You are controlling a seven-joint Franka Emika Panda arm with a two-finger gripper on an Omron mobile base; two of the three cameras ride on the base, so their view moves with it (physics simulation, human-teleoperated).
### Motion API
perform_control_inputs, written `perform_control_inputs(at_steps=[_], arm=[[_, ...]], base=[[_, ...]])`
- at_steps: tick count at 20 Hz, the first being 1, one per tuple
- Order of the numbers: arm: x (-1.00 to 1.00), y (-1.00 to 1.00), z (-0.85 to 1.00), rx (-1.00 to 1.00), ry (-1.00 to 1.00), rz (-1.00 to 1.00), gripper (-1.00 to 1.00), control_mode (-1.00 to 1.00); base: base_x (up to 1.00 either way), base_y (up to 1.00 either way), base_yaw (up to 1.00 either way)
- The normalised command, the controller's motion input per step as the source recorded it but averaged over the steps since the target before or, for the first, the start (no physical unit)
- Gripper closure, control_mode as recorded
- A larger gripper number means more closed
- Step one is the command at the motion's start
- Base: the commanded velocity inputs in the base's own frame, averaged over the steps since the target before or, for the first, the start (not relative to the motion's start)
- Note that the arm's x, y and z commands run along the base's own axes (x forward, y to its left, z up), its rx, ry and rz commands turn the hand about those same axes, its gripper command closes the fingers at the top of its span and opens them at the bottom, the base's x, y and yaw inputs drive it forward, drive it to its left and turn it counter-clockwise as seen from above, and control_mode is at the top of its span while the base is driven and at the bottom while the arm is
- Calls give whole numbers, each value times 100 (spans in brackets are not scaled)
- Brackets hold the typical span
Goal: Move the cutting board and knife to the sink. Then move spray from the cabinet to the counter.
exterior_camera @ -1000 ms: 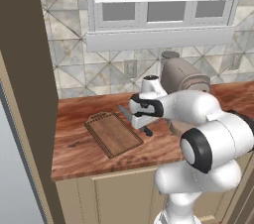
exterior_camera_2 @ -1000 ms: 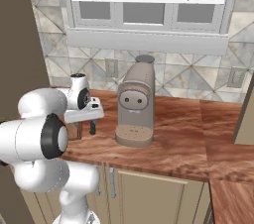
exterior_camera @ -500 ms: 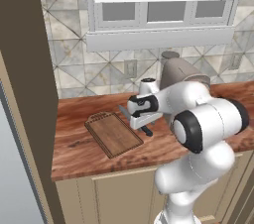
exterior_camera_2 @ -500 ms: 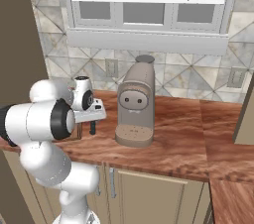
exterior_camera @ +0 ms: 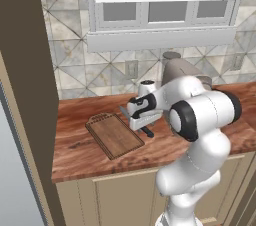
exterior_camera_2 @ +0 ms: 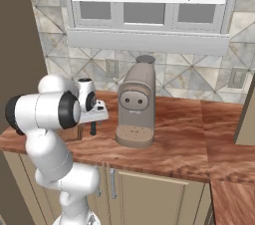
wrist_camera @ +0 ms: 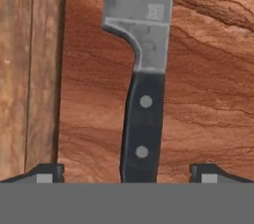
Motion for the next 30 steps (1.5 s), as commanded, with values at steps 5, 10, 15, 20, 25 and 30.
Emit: perform_control_inputs(at_steps=[5, 10, 15, 20, 25, 30], arm=[[27, 0, -22, 0, 0, 2, -100, -100], [22, 0, -24, 0, 0, 2, -100, -100], [14, 0, -24, 0, 0, 0, -100, -100], [2, 8, -16, 0, 0, 0, 100, -100], [0, 25, -7, 0, 0, 0, 100, -100], [0, 26, -8, 0, 0, 0, 100, -100]], base=[[0, 0, 0], [0, 0, 0], [0, 0, 0], [0, 0, 0], [0, 0, 0], [0, 0, 0]])
